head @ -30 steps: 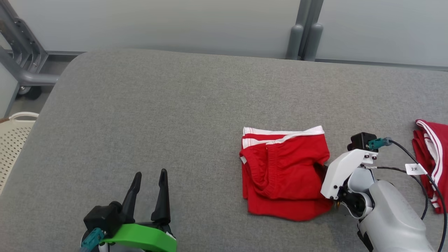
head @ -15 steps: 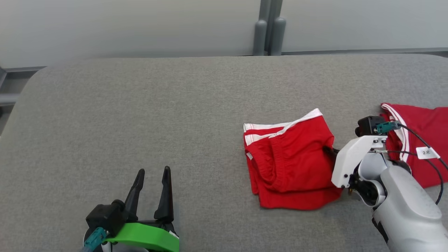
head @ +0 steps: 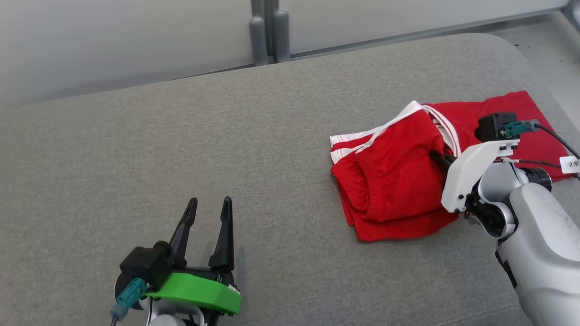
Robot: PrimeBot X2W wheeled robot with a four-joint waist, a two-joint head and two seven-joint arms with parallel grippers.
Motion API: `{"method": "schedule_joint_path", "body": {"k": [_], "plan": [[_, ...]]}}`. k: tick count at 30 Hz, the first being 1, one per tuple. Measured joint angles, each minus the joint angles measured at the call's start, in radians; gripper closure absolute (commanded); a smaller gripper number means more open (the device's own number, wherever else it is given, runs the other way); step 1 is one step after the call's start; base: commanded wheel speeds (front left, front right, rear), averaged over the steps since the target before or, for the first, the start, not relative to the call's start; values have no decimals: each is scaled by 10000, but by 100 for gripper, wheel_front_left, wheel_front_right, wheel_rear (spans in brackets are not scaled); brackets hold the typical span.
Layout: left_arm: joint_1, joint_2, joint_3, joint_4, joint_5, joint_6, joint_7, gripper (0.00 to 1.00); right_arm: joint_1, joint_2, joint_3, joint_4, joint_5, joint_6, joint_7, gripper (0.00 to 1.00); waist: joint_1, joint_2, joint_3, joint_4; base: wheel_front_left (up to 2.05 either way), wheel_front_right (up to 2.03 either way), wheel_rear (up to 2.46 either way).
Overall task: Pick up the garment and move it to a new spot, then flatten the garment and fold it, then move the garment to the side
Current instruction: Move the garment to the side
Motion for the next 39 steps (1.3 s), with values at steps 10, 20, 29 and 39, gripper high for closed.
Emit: {"method": "schedule_joint_path", "body": {"k": [10,20,29,39], "plan": [[-489,130,-46,71,176,-2,31,0,-424,253,-121,-276,-322,0,54,100,0,0,565,-1409,0,0,0],[-573,228,-13,77,176,58,71,0,-853,458,-150,-138,-424,0,-155,100,0,0,742,-1517,0,0,0],[-515,261,21,-23,144,142,71,0,-1289,-119,-48,-579,-512,0,234,100,0,0,612,-1314,0,0,0],[-412,320,-35,-148,130,146,77,0,-1369,-1298,-117,-911,-882,0,746,100,0,0,621,-1123,0,0,0]]}}
